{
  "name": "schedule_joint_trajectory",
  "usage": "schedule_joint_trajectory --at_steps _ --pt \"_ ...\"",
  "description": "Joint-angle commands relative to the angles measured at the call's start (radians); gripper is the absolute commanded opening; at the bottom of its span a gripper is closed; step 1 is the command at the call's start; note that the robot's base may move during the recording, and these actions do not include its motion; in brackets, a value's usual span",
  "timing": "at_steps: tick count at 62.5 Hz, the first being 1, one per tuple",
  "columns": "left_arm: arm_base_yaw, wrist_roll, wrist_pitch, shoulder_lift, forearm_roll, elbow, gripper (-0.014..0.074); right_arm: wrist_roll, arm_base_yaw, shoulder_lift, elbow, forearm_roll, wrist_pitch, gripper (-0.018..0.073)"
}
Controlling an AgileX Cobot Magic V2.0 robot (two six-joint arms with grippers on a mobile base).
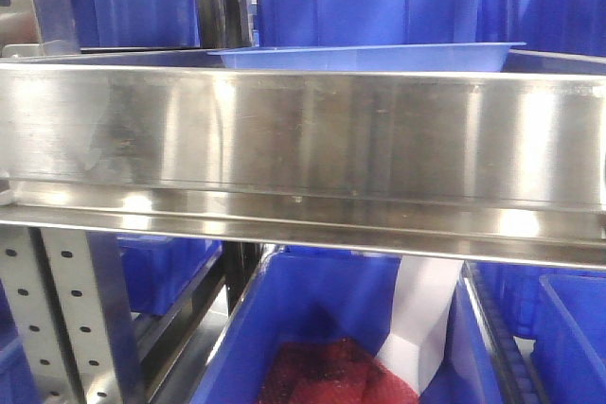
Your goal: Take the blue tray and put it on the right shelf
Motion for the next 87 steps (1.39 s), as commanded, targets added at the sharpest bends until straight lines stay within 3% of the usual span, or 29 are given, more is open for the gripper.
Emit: schedule_joint_trajectory --at_steps 1,14,25,37,72,78,83,87 --pt "-0.008 0.005 -0.164 -0.155 0.012 0.103 -0.0048 -0.049 0.0 -0.113 0.061 -0.025 -0.135 0.0017" --pt "-0.008 0.005 -0.382 -0.472 0.014 0.426 -0.0048 -0.1 0.0 -0.38 0.302 -0.025 -0.341 0.0017" --pt "-0.008 0.005 -0.44 -0.677 0.019 0.568 -0.0048 -0.1 0.0 -0.566 0.458 -0.025 -0.509 0.0017" --pt "-0.006 0.005 -0.443 -0.759 0.018 0.59 -0.0048 -0.1 0.0 -0.657 0.543 -0.025 -0.661 0.0017" --pt "0.0 0.005 -0.425 -0.762 0.0 0.592 -0.0048 -0.1 0.0 -0.657 0.543 -0.025 -0.68 0.0017" --pt "0.071 0.042 -0.389 -0.799 -0.07 0.592 -0.0048 -0.1 0.0 -0.657 0.543 -0.025 -0.68 0.0017" --pt "0.195 0.207 -0.362 -0.84 -0.161 0.619 -0.0048 -0.1 0.0 -0.657 0.543 -0.025 -0.68 0.0017" --pt "0.301 0.275 -0.413 -0.882 -0.206 0.674 -0.0048 -0.1 0.0 -0.657 0.543 -0.025 -0.68 0.0017"
